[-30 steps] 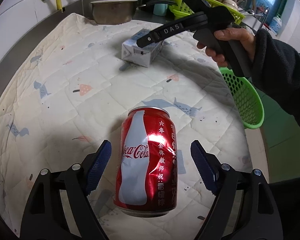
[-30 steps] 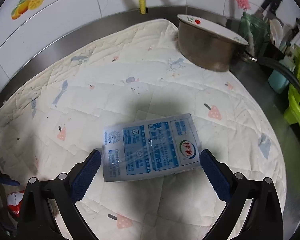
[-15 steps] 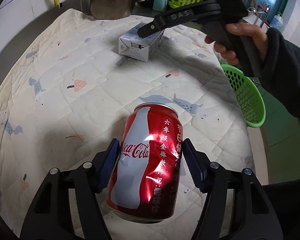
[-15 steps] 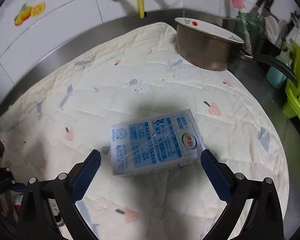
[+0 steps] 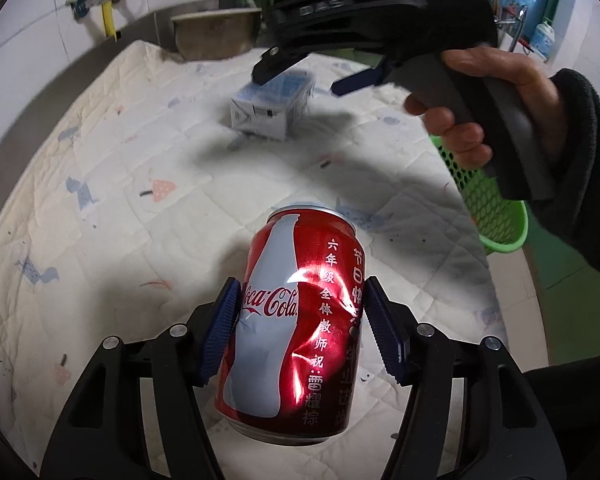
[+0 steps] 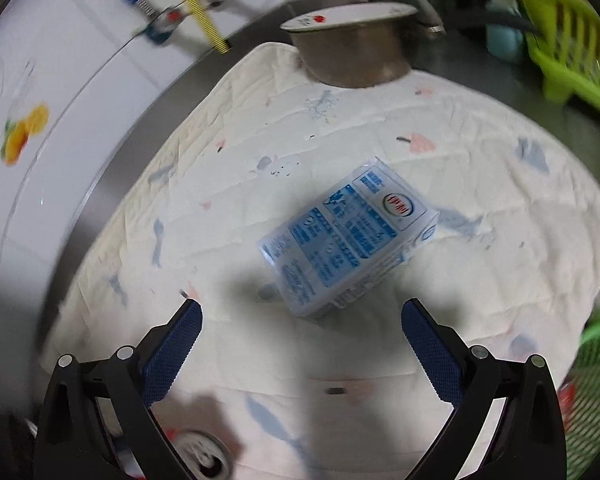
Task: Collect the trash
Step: 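Grasp the blue-white milk carton with the right tool while the left tool holds the can, then drop the milk carton and Coca-Cola can into the green basket with both tools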
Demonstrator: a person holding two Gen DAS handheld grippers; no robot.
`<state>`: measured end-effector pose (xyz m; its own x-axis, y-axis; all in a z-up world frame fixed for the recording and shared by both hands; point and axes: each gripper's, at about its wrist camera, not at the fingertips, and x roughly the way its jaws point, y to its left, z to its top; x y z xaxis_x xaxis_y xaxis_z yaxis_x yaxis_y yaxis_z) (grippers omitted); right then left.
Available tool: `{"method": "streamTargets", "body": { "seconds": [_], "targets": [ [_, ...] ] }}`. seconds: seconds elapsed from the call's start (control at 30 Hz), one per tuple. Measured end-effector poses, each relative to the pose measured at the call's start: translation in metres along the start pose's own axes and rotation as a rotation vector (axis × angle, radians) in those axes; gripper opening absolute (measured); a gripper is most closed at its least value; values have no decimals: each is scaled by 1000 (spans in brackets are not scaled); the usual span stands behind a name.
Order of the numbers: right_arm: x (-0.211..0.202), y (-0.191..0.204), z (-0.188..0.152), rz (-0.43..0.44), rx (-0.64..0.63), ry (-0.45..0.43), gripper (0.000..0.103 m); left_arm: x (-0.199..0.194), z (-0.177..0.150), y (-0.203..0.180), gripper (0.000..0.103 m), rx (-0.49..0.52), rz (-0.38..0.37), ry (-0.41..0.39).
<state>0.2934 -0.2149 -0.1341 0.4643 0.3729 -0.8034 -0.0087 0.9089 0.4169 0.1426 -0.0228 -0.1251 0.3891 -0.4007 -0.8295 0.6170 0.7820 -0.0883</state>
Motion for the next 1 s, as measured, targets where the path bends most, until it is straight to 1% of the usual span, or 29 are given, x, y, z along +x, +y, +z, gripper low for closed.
{"method": "streamTargets", "body": {
  "seconds": [0.07,0.17,0.23,0.3,0.4,0.53,0.57,0.6,0.63,0.7,0.73,0.77,0.83,0.9,0.93,0.97,1.0],
  "targets": [
    [4,-3,4,3,77,10,97,-4,-1,4,62,-8,5,-8],
    [14,-16,10,33,262,31,97,-8,-2,13,62,-33,15,-17],
    [17,-21,14,25,349,30,97,-8,-2,18,62,-43,13,-20],
    [21,-19,19,23,417,26,97,-8,-3,20,62,-48,13,-23],
    [32,-15,25,-11,488,33,96,-6,-6,22,62,-52,9,-21],
    [51,-15,32,-78,535,58,93,-6,-8,24,62,-59,5,-24],
    [56,-17,31,-89,549,65,81,-7,-8,24,62,-61,5,-25],
    [59,-20,30,-94,563,68,78,-7,-8,25,62,-64,5,-26],
    [58,-22,29,-88,566,61,77,-8,-8,26,62,-69,5,-28],
    [56,-21,28,-69,529,53,75,-8,-8,28,62,-75,10,-29],
    [53,-20,27,-61,507,51,70,-9,-7,29,62,-78,13,-31],
    [51,-21,26,-54,497,46,52,-9,-7,29,62,-81,13,-33],
    [41,-26,23,-8,478,30,43,-10,-5,27,62,-83,15,-36],
    [35,-32,18,25,466,64,40,-11,-1,24,62,-84,4,-40],
    [34,-36,14,47,477,77,40,-10,1,22,62,-81,4,-41],
    [32,-41,12,85,482,81,41,-10,3,19,62,-76,5,-43],
    [30,-44,12,106,484,73,47,-10,4,17,62,-73,3,-45]
  ]
}}
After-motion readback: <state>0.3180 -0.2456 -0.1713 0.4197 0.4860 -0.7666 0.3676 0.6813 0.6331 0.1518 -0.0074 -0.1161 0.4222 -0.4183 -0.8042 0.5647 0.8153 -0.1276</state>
